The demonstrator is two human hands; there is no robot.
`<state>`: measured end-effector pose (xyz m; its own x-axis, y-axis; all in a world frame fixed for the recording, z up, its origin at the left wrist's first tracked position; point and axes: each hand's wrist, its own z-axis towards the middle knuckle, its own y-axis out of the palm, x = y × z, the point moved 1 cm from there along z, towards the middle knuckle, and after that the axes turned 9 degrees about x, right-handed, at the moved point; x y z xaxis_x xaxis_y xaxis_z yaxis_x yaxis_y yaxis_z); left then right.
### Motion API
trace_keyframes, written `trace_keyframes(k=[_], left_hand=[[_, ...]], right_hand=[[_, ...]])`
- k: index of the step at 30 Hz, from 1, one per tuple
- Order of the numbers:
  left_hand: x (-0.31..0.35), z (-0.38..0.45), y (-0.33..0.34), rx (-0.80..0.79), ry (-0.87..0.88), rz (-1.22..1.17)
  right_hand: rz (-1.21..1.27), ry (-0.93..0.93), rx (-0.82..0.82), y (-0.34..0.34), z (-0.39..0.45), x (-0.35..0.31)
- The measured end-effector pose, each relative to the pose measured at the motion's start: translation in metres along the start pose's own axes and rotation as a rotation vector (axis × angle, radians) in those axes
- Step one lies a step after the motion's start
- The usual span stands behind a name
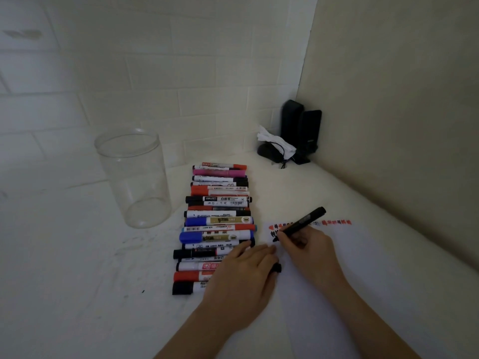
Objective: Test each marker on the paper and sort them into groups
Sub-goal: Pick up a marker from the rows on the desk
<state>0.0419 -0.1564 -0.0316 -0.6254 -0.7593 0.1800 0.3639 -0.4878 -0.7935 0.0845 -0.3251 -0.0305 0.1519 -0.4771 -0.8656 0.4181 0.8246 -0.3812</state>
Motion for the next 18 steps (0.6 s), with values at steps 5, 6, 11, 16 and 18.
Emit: trace_keyframes(k=[5, 6, 11, 16, 18], left_hand=[[-0.0005, -0.0008, -0.0008, 0.000, -0.003, -0.008], [-0.0007, -0.0003, -0.0013, 0.001, -0.004, -0.012], [-0.0010, -0.0004, -0.0016, 0.016, -0.005, -0.046], [-0.0024, -0.0011, -0.0004, 0.013, -0.010, -0.049], [-0.0029, -0.0013, -0.0006, 0.007, -0.018, -0.055]], right_hand=[[-0.004, -0.006, 0.037, -0.0011, 0.0008, 0.0022], [0.009, -0.001, 0.039, -0.0014, 0.0009, 0.0022], [0.007, -0.014, -0.008, -0.0004, -0.0015, 0.0016], [0.003, -0.023, 0.015, -0.0018, -0.0001, 0.0032], [0.026, 0.001, 0.007, -0.0020, 0.0003, 0.0047]])
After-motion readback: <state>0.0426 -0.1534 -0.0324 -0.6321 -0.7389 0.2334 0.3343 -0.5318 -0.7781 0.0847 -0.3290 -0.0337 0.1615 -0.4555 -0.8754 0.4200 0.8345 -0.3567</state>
